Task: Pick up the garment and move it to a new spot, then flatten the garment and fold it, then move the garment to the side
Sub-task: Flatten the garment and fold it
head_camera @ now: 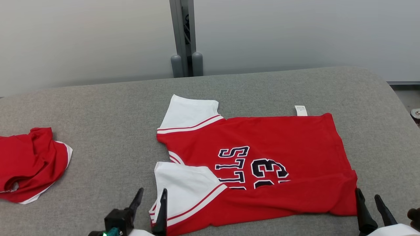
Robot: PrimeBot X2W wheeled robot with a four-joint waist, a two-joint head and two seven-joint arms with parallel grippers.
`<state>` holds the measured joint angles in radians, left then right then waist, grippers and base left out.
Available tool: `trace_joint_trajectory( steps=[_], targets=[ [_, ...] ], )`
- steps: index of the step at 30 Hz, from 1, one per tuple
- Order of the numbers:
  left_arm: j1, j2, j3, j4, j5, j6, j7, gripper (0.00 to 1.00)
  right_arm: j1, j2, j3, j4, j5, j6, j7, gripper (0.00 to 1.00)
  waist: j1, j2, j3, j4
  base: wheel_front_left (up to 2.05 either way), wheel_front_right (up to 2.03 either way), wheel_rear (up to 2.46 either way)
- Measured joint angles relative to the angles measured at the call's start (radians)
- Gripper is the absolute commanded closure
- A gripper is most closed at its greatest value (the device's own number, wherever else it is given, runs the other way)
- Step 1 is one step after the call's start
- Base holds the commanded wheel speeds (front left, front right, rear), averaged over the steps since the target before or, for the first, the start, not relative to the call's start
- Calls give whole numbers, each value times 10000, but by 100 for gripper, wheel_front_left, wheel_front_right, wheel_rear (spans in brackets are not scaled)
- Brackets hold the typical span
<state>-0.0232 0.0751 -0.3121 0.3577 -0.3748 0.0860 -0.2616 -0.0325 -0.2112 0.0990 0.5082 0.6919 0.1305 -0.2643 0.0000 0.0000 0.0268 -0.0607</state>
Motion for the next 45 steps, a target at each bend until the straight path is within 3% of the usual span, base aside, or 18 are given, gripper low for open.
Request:
trace_joint_trajectory(
  steps=[3, 11, 16, 33, 34, 35, 36, 42, 43, 44, 45],
  targets=[
    [157, -59, -234, 543, 399, -226, 0, 0, 24, 142, -105, 305, 150, 2, 2, 0, 0, 0, 4, 48, 0, 0, 0],
    [56, -174, -213, 1695, 414, -370, 0, 0, -7, 167, 19, 1244, 909, 0, 2, 0, 0, 1, -31, 190, 0, 0, 0],
    [-116, -205, -479, 2533, 374, -677, 75, 0, -113, 104, 194, 1576, 1312, 0, 2, 0, 0, 0, -56, 218, 0, 0, 0],
    [-757, -245, -767, 3593, -587, -1072, 535, 0, -687, 23, 876, 2424, 2675, 2, 0, 0, 0, 0, 142, 34, 0, 0, 0],
    [-822, -232, -794, 3614, -619, -1126, 548, 60, -731, -6, 932, 2454, 2815, 2, 0, 0, 0, 0, 176, 35, 0, 0, 0],
    [-881, -232, -811, 3628, -673, -1135, 558, 96, -787, -29, 986, 2479, 2924, 2, 0, 0, 0, 0, 211, 37, 0, 0, 0],
    [-917, -236, -828, 3636, -692, -1191, 558, 100, -844, -58, 1026, 2487, 3020, 2, 0, 0, 0, 0, 242, 39, 0, 0, 0],
    [-1095, -265, -989, 3716, -788, -1290, 591, 100, -1053, -184, 1599, 2437, 3664, 0, -8, 0, 0, 0, 368, 137, 0, 0, 0],
    [-1109, -267, -1007, 3726, -826, -1296, 589, 100, -1067, -205, 1716, 2359, 3772, 0, -12, 37, 0, 0, 380, 156, 0, 0, 0],
    [-1132, -267, -1032, 3743, -853, -1304, 589, 100, -1068, -219, 1818, 2263, 3921, 0, -13, 65, 0, 0, 385, 175, 0, 0, 0],
    [-1149, -270, -1055, 3760, -853, -1306, 587, 100, -1069, -247, 1939, 2196, 4010, 0, -12, 84, 0, 0, 385, 193, 0, 0, 0]
  ],
)
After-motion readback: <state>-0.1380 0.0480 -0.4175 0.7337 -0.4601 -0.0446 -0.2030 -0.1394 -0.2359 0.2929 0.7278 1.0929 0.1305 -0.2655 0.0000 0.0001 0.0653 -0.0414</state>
